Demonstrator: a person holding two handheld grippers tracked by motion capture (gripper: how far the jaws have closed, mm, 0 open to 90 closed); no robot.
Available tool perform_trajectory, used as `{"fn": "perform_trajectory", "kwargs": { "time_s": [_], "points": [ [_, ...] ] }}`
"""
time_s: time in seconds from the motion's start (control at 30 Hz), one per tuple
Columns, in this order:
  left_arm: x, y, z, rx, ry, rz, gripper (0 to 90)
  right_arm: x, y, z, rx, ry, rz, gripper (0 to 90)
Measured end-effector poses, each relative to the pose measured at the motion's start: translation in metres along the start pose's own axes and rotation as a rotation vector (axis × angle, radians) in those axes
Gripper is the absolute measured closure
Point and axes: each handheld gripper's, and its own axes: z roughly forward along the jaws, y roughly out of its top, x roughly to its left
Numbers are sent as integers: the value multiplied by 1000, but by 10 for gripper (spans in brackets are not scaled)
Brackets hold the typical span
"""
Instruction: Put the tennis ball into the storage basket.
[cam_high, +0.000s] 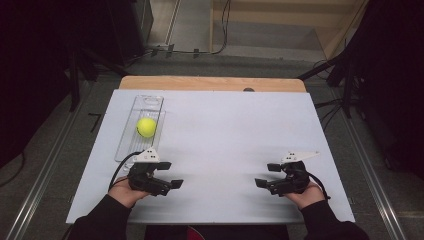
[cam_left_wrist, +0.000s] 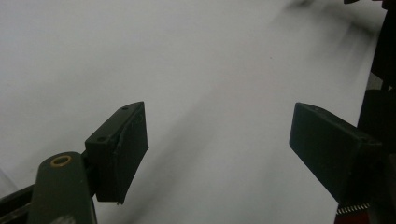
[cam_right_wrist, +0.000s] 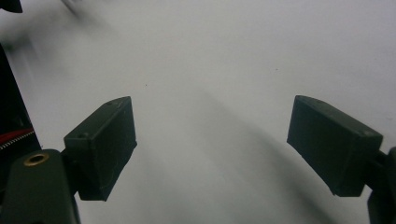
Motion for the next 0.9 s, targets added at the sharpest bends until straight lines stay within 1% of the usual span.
{"fn": "perform_trajectory", "kwargs": {
  "time_s": [0.17,0.67,0.9],
  "points": [
    [-1,-5,2,20,-1,3,201,0,0,0,0,2,0,136],
    [1,-11,2,10,5,-5,201,0,0,1,2,4,-3,136],
    [1,-11,1,13,5,-3,201,0,0,1,1,3,-3,136]
  ]
}}
